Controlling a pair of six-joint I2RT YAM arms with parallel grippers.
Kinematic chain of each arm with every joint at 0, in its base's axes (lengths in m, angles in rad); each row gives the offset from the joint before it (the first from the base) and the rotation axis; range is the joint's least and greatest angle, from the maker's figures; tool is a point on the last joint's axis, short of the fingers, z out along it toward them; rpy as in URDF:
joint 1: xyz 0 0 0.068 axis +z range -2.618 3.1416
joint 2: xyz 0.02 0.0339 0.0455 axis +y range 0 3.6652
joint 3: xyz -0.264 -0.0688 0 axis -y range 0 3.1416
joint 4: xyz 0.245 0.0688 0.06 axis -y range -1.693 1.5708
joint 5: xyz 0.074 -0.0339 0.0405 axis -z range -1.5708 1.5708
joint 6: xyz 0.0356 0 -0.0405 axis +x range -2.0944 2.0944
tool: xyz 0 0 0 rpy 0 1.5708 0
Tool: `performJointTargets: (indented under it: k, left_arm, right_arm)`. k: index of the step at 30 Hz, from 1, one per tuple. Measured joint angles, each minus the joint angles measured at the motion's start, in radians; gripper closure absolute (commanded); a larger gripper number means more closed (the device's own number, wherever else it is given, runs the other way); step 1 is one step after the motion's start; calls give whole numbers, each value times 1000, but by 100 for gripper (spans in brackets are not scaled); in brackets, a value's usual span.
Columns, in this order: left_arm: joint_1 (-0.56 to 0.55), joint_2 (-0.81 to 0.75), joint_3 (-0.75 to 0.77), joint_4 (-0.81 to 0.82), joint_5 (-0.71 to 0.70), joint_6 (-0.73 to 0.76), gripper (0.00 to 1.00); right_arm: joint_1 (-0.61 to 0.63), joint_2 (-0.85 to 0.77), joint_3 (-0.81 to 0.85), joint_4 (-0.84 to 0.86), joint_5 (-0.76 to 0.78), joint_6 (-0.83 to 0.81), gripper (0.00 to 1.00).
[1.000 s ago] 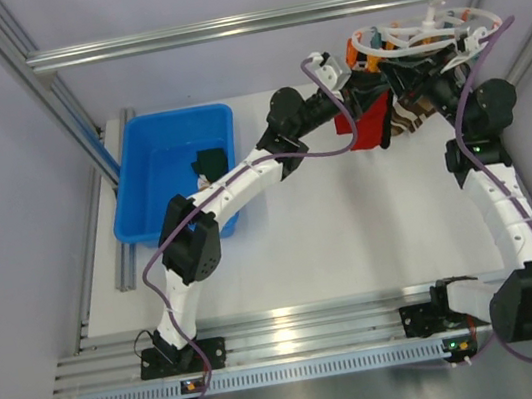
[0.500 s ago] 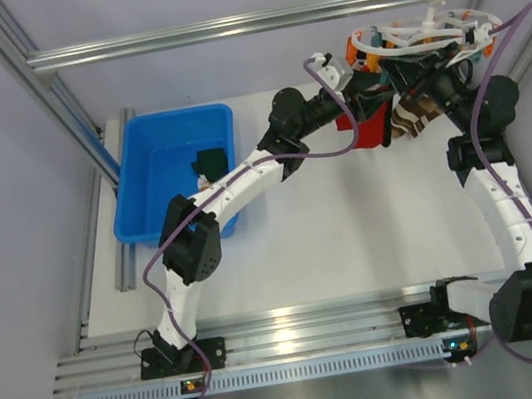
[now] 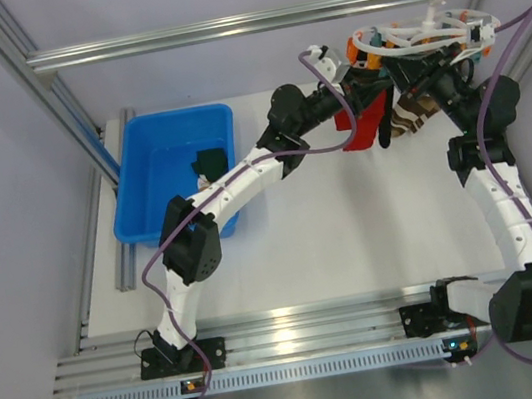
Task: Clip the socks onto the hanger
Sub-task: Open the clamp at the hanger.
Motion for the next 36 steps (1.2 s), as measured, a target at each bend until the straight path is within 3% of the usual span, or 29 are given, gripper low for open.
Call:
performJointTargets:
  k: [3,10,14,18,21,24,25,26,29,31,36]
  left_arm:
    - [0,0,2,-11,1,7,100]
    - [-3,0,3,-31,4,64,100]
    - [-3,0,3,-32,4,87,100]
    - [-5,0,3,-34,4,103,100]
    - [-5,0,4,-34,4,112,100]
    - [-5,0,4,-39,5,118,83]
    - [-5,0,4,-40,5,119,78]
    - [-5,0,4,-40,5,122,68]
    - [-5,0,4,-45,15,127,53]
    - [-5,-3,3,-53,21,127,47]
    - [-5,-80,-76,-122,37,124,45]
  right_arm:
    - [-3,-2,0,-12,2,0,65]
    - [-10,-18,14,-92,11,-20,59]
    - [-21,-26,21,-116,2,-39,65]
    - [-22,-27,39,-146,-6,-56,66]
    - [-22,-27,47,-158,-13,-63,82]
    - [-24,-23,47,-157,-18,-64,97]
    - [-25,-22,47,-157,-18,-64,99]
    - [-25,-20,47,-156,-20,-63,100]
    - [-29,-18,47,-149,-21,-59,100]
    - [-31,-16,47,-147,-19,-51,100]
    - [-31,-11,47,-140,-19,-25,100]
